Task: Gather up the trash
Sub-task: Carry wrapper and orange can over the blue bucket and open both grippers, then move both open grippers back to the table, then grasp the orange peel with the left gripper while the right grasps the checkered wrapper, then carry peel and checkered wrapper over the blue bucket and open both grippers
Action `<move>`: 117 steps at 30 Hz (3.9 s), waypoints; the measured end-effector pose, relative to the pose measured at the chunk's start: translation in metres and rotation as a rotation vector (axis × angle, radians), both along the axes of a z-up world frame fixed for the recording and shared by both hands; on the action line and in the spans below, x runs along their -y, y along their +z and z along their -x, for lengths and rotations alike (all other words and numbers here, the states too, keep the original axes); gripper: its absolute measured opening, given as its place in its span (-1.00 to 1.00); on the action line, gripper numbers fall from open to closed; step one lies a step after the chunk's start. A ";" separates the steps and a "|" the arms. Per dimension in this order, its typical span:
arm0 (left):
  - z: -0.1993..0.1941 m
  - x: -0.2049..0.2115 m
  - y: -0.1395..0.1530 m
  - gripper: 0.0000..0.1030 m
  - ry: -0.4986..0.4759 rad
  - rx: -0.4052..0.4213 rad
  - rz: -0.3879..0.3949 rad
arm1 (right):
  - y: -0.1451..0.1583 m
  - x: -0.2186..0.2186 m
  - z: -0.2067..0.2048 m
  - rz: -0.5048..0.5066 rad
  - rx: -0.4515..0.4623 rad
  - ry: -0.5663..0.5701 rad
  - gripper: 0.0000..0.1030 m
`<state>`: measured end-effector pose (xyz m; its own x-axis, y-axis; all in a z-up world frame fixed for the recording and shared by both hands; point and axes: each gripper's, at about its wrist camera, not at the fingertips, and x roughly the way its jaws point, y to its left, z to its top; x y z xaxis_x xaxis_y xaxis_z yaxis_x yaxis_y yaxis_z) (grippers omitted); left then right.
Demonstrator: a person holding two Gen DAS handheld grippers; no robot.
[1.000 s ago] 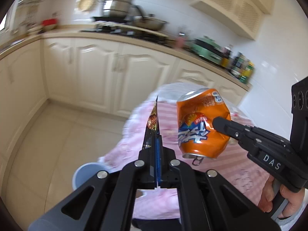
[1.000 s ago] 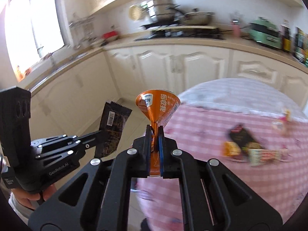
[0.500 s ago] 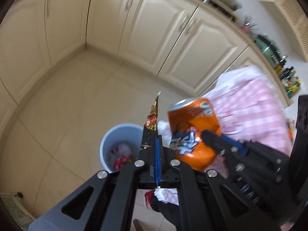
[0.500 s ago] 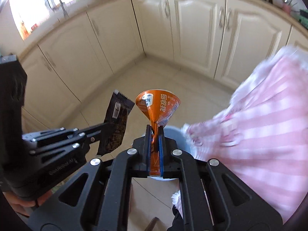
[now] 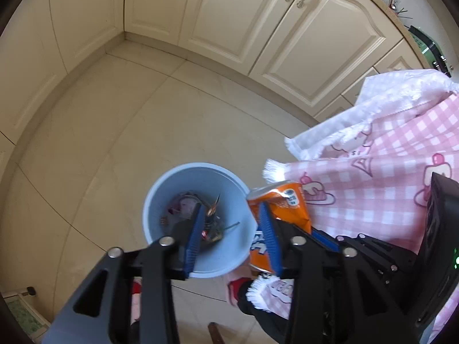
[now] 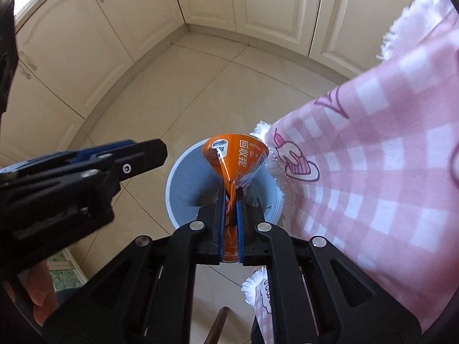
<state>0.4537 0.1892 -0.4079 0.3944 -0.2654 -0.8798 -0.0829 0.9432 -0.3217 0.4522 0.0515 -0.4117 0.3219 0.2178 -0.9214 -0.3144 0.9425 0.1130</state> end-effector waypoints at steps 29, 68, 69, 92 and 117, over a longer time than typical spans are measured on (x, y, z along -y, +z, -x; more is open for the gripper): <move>0.059 -0.031 0.060 -0.13 0.108 0.035 -0.005 | 0.068 0.003 0.013 -0.053 0.120 -0.028 -0.40; 0.127 0.328 0.269 0.12 -0.516 0.392 -0.065 | 0.273 0.381 0.193 0.014 0.537 -0.581 0.12; 0.124 0.335 0.264 0.12 -0.520 0.390 -0.084 | 0.269 0.389 0.193 0.013 0.526 -0.590 0.12; 0.084 0.339 0.234 -0.46 -0.492 0.348 -0.099 | 0.230 0.396 0.122 -0.062 0.332 -0.554 0.37; 0.124 0.243 0.264 -0.47 -0.411 0.415 0.076 | 0.284 0.330 0.174 -0.014 0.527 -0.448 -0.62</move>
<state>0.3299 -0.0542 -0.1437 0.5530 -0.5254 -0.6466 0.4318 0.8445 -0.3169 0.2781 -0.2782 -0.1280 0.7877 -0.0299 -0.6153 0.0889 0.9939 0.0656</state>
